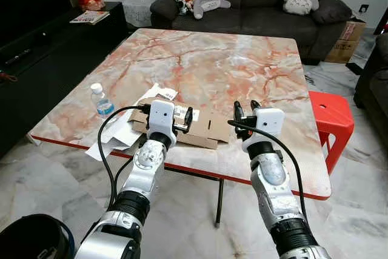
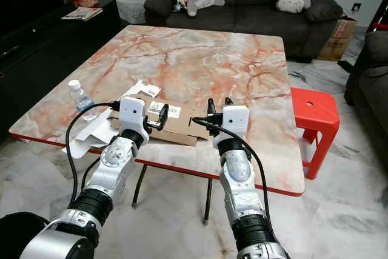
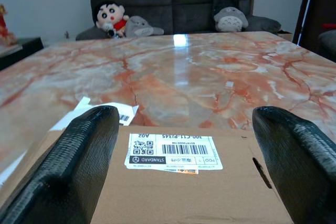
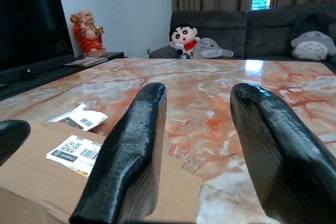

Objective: Picking trash to rubbish bin

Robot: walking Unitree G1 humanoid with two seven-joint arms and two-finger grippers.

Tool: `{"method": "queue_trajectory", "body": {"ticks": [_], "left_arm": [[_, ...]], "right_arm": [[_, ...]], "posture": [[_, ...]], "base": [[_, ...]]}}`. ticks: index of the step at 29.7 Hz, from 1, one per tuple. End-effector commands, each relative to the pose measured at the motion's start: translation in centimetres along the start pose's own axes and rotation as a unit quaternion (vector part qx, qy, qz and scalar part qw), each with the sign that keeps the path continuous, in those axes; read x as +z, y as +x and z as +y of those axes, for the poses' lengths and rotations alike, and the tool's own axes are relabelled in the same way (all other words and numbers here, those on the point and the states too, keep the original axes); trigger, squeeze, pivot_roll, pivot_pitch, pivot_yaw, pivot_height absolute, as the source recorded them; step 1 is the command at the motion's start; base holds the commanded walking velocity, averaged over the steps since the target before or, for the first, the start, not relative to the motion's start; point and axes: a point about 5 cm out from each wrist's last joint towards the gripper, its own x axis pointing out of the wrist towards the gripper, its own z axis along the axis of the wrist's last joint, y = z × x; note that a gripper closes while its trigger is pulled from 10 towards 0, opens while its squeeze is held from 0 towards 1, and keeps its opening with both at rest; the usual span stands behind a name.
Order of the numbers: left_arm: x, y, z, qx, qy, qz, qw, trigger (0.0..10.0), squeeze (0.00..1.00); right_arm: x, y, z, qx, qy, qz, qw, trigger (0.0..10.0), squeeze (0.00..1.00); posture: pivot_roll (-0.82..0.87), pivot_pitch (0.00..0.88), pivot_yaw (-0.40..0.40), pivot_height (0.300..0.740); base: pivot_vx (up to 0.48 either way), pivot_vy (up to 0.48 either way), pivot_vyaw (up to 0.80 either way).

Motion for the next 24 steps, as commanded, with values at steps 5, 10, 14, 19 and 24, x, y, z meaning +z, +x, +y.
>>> {"method": "queue_trajectory", "body": {"ticks": [5,10,14,19,24], "left_arm": [[-0.4,-0.4,0.8,0.02,-0.047,0.015,0.999,10.0,1.0],[-1.1,-1.1,1.4,0.054,-0.089,0.037,0.994,10.0,1.0],[-1.6,-2.5,2.2,0.096,-0.138,0.069,0.983,10.0,0.0],[-1.4,-3.4,2.4,0.106,-0.161,0.076,0.978,10.0,0.0],[-1.3,-4.6,2.8,0.121,-0.176,0.09,0.973,10.0,0.0]], "right_arm": [[0.1,0.1,0.2,0.008,0.003,-0.002,1.0,10.0,0.0],[0.1,0.1,0.2,0.007,0.003,0.0,1.0,10.0,0.0],[0.0,0.0,0.2,0.006,0.004,0.001,1.0,10.0,0.0],[0.0,0.0,0.3,0.007,0.005,0.002,1.0,10.0,0.0],[0.0,0.1,0.4,0.009,0.006,0.002,1.0,10.0,0.0]], "posture": [[0.06,0.0,0.014,0.74],[0.06,0.001,0.015,0.74],[0.07,0.016,0.02,0.74],[0.08,0.023,0.019,0.74],[0.09,0.029,0.019,0.74]], "base": [[0.0,0.0,0.0],[0.0,0.0,0.0],[0.0,0.0,0.0],[0.0,0.0,0.0],[0.0,0.0,0.0]]}}
